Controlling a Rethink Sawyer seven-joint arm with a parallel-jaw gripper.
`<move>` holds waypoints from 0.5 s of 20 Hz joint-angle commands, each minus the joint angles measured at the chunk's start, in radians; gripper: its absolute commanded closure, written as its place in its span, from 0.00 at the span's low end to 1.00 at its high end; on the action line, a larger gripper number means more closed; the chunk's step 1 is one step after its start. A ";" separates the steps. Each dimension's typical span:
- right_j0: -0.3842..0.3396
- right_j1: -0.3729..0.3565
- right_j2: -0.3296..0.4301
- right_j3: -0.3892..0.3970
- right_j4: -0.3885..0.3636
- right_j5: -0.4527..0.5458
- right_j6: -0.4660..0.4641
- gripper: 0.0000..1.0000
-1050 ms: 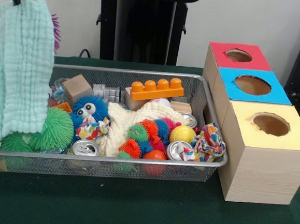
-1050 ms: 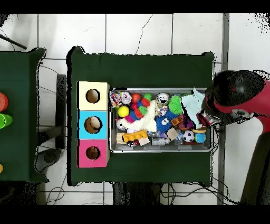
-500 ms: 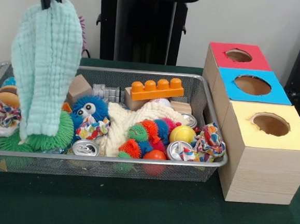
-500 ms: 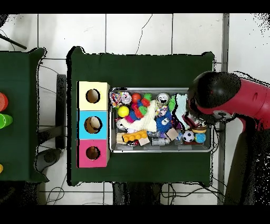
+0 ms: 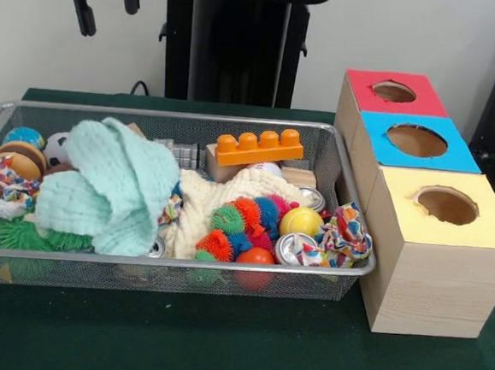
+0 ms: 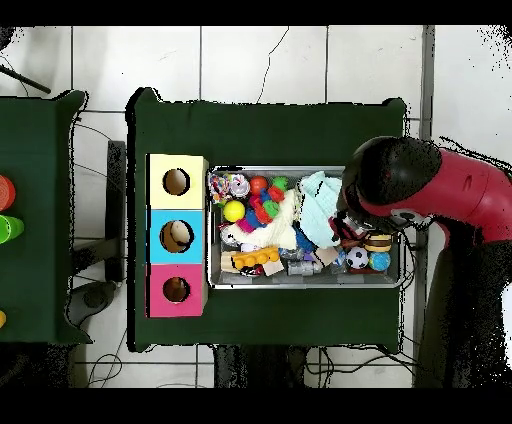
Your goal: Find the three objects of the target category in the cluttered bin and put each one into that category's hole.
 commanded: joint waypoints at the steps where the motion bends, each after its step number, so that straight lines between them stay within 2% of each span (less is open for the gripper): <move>1: -0.010 0.072 0.092 -0.013 -0.005 0.024 0.019 0.00; 6: -0.023 0.102 0.099 -0.042 -0.011 0.016 0.009 0.00; 10: -0.049 0.112 0.104 -0.030 -0.001 -0.009 -0.007 0.00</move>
